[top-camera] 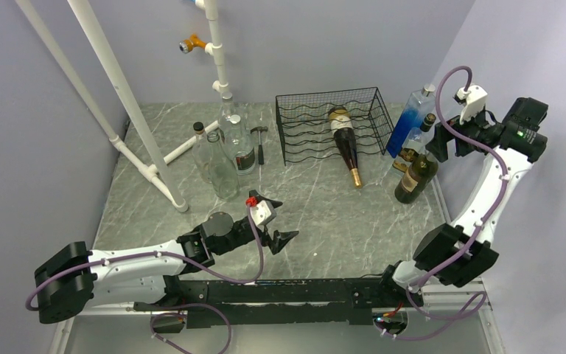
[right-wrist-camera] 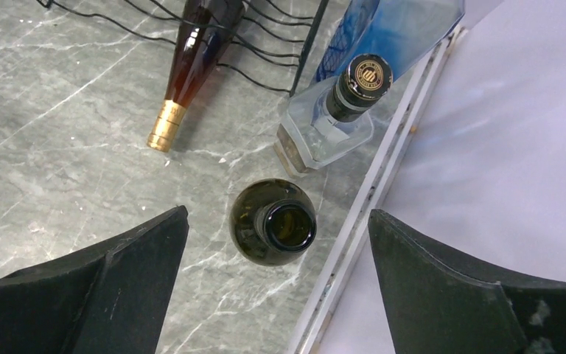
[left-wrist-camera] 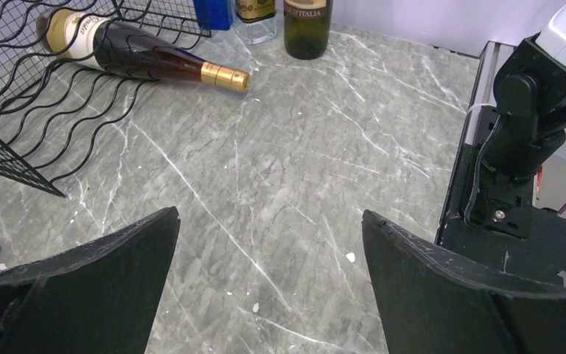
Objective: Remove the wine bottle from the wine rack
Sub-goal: Place the wine bottle at the center of the board, then pick up the wine bottle from the wine rack.
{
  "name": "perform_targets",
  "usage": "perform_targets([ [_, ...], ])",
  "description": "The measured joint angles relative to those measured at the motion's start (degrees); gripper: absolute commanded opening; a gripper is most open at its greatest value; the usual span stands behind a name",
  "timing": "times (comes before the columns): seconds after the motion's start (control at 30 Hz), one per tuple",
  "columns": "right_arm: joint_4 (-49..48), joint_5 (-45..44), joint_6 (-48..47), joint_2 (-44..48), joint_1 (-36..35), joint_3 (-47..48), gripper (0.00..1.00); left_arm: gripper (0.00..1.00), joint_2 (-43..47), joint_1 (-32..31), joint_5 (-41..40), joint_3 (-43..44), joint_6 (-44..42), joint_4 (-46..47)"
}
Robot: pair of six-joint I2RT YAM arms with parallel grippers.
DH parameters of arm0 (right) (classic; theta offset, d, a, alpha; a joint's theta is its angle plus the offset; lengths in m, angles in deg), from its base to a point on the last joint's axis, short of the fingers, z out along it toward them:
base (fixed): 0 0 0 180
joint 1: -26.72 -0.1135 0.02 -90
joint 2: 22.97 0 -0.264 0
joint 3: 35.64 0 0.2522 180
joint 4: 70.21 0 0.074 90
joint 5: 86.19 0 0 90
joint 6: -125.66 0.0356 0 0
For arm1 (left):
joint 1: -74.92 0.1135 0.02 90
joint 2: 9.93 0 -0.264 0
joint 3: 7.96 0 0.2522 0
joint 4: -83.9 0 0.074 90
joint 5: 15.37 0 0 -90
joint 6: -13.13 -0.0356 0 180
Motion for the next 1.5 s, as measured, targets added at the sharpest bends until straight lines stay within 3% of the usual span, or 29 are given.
perform_targets([
  [0.53, 2.6, 8.9, -0.5, 5.4, -1.3, 2.4, 1.00, 1.00, 2.4, 0.0, -0.1, 0.0, 1.2, -0.6],
  [0.7, 5.0, 7.9, -1.2, 5.6, -10.4, 1.6, 1.00, 0.99, 3.1, 0.0, -0.2, 0.0, 1.6, -0.6],
  [0.97, 1.6, 2.0, 2.8, 10.6, -27.6, -10.4, 1.00, 1.00, 3.9, 0.0, -0.5, 0.0, 2.5, -0.7],
  [1.27, -6.3, -4.2, 9.1, 11.0, -37.4, -21.5, 1.00, 1.00, 5.5, 0.0, -1.1, -0.7, 2.7, -0.7],
  [1.5, -12.5, -7.8, 13.0, 11.0, -40.2, -27.6, 1.00, 0.99, 5.6, 0.0, -1.6, -1.0, 2.8, -0.7],
])
